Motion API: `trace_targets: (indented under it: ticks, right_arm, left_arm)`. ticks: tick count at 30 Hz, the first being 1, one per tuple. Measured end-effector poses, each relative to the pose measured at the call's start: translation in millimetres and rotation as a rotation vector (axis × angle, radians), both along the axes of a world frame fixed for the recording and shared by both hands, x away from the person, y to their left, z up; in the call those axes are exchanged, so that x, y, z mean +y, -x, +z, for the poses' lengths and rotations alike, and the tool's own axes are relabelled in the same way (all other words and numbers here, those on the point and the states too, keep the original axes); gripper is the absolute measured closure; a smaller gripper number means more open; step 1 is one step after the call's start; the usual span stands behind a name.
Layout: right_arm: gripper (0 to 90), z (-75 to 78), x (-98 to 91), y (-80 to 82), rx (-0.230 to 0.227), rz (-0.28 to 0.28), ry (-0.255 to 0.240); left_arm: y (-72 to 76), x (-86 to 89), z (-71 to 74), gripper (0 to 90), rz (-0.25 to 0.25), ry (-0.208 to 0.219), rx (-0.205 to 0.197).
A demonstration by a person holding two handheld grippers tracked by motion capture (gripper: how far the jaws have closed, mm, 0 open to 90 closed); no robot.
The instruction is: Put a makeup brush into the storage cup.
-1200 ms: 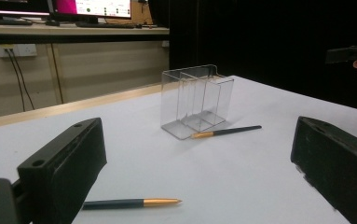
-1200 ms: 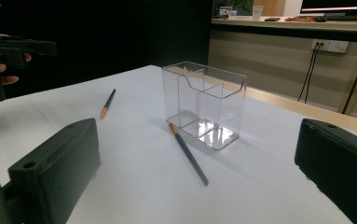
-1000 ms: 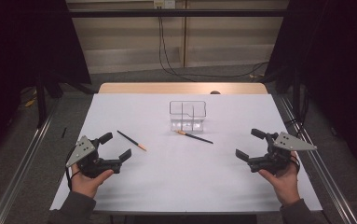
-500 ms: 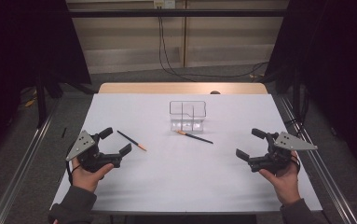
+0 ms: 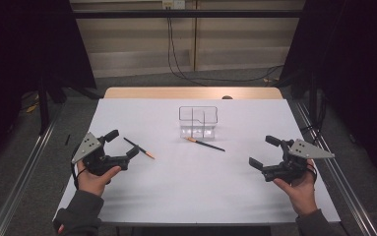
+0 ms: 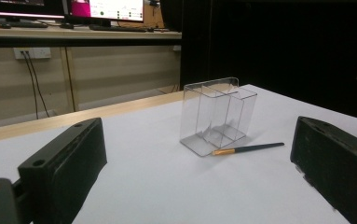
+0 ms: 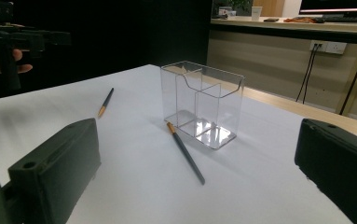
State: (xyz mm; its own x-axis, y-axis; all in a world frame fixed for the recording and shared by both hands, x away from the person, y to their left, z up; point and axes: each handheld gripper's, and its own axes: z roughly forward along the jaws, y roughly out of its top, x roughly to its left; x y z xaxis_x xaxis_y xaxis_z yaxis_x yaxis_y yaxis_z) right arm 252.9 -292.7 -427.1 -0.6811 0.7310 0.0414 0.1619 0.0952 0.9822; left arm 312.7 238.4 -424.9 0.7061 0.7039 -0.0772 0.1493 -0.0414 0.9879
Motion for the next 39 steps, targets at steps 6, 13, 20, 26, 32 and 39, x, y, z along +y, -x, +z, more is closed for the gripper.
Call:
trace_targets:
  ticks: [6,13,20,26,32,39]
  right_arm:
    - [0.0,-0.5,-1.0,-0.4,-0.004,0.001,-0.007]
    - [0.0,-0.8,-3.2,0.0,-0.001,-0.016,-0.01]
    - [0.0,-1.7,-3.4,-0.8,-0.001,-0.009,-0.009]
    - [0.0,-1.6,-4.6,-0.9,0.0,-0.012,-0.008]
    - [0.0,-1.9,-4.4,-0.9,0.002,-0.012,-0.01]
    - [0.0,-2.7,-5.2,-1.4,0.003,-0.013,-0.006]
  left_arm:
    - [-9.0,-2.5,1.0,3.3,0.019,0.0,-0.001]
    - [-19.5,-5.8,0.3,3.3,0.021,0.008,0.009]
    - [-29.3,-9.5,1.5,3.3,0.02,0.007,0.014]
    - [-37.6,-13.0,2.1,3.4,0.02,0.006,0.022]
    - [-45.3,-15.8,0.3,3.5,0.023,0.028,0.032]
    - [-54.2,-14.4,-4.2,3.5,0.032,0.038,0.047]
